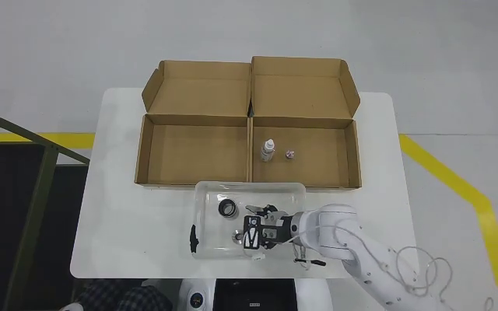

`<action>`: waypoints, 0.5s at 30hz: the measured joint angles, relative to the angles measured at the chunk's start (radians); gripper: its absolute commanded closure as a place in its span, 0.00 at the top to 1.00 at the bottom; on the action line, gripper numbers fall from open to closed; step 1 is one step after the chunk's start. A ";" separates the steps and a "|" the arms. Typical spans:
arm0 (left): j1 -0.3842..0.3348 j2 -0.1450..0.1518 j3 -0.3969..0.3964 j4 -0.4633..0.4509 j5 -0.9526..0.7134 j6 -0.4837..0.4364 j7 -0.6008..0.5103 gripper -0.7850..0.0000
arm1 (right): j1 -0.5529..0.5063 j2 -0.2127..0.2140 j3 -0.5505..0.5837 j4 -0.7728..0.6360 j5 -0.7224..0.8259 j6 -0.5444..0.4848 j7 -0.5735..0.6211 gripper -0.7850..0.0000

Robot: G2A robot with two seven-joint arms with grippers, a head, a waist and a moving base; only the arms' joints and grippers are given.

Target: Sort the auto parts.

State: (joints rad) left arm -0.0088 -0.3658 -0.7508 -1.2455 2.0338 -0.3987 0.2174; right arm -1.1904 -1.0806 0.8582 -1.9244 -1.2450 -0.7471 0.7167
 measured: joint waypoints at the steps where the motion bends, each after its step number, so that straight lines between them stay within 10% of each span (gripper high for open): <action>1: 0.000 0.000 0.000 0.000 0.000 0.000 0.000 1.00 | 0.005 -0.001 -0.006 0.007 0.002 -0.002 0.004 0.70; 15: 0.000 0.000 0.000 0.000 0.000 0.000 0.000 1.00 | 0.069 -0.025 -0.097 0.087 0.017 -0.008 0.017 0.63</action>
State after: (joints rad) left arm -0.0088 -0.3658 -0.7508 -1.2455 2.0338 -0.3987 0.2174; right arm -1.1212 -1.1057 0.7615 -1.8373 -1.2276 -0.7551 0.7333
